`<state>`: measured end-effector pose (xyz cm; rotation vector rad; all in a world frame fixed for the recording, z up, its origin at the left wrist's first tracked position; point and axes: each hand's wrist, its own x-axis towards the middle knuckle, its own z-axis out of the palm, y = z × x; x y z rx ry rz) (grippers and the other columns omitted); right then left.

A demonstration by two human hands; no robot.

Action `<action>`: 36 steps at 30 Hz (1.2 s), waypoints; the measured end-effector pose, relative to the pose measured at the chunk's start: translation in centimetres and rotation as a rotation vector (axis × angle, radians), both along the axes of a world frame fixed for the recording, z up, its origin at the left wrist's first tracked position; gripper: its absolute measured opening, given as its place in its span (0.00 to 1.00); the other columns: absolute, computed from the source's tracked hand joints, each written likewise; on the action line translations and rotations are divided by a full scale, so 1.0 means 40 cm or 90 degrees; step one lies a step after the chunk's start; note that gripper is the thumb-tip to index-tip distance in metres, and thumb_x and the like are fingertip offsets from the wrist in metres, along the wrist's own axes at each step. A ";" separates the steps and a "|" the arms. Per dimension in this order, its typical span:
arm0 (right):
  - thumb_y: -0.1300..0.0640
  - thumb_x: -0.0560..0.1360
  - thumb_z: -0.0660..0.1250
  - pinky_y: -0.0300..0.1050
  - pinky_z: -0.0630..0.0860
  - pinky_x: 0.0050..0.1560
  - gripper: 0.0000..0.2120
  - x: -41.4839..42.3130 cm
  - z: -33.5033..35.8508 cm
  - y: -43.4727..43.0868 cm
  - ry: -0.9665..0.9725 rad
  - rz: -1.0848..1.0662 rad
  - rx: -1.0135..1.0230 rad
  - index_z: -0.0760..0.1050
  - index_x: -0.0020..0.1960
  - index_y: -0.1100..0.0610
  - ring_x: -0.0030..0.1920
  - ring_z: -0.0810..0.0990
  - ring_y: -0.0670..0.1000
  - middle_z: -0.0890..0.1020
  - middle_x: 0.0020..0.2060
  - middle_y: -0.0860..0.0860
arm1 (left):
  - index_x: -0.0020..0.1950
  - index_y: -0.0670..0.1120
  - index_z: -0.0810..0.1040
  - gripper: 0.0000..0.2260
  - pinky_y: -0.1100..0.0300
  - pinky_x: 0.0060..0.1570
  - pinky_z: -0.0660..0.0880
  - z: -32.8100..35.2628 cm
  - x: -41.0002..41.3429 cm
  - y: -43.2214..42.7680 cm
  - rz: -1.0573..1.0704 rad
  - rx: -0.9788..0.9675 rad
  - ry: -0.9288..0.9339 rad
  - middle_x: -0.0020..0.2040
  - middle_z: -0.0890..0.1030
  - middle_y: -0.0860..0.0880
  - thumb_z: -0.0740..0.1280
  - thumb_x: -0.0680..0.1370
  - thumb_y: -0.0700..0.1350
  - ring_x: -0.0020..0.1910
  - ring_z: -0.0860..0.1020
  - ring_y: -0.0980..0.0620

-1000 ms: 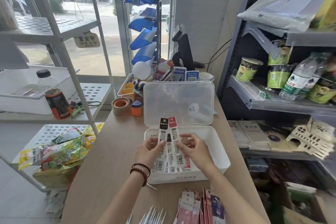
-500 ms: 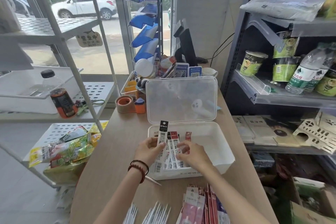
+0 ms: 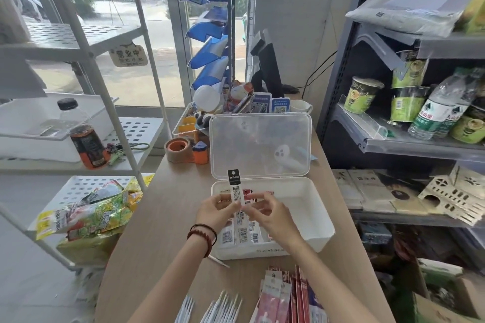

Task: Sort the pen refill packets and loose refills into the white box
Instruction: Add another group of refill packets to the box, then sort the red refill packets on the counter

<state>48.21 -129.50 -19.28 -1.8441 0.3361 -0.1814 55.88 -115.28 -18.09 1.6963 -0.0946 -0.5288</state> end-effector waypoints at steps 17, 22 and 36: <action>0.58 0.72 0.75 0.29 0.72 0.36 0.18 0.024 -0.042 -0.010 0.160 -0.064 -0.161 0.72 0.57 0.54 0.38 0.77 0.40 0.79 0.39 0.45 | 0.56 0.57 0.74 0.09 0.59 0.50 0.74 0.006 0.003 0.080 -0.128 0.560 -0.548 0.55 0.78 0.59 0.58 0.79 0.53 0.53 0.76 0.56; 0.53 0.69 0.77 0.41 0.78 0.52 0.19 0.035 -0.064 -0.007 0.191 -0.064 -0.216 0.74 0.56 0.54 0.47 0.80 0.47 0.80 0.48 0.50 | 0.55 0.57 0.75 0.09 0.60 0.49 0.74 -0.001 0.001 0.106 -0.116 0.559 -0.553 0.53 0.80 0.58 0.58 0.79 0.53 0.51 0.78 0.56; 0.51 0.75 0.70 0.32 0.76 0.50 0.09 -0.253 0.032 0.042 0.038 -0.025 -0.333 0.77 0.54 0.49 0.45 0.78 0.38 0.80 0.46 0.41 | 0.52 0.54 0.78 0.07 0.59 0.40 0.74 -0.050 -0.211 0.207 -0.039 0.479 -0.495 0.49 0.80 0.58 0.65 0.76 0.51 0.42 0.80 0.53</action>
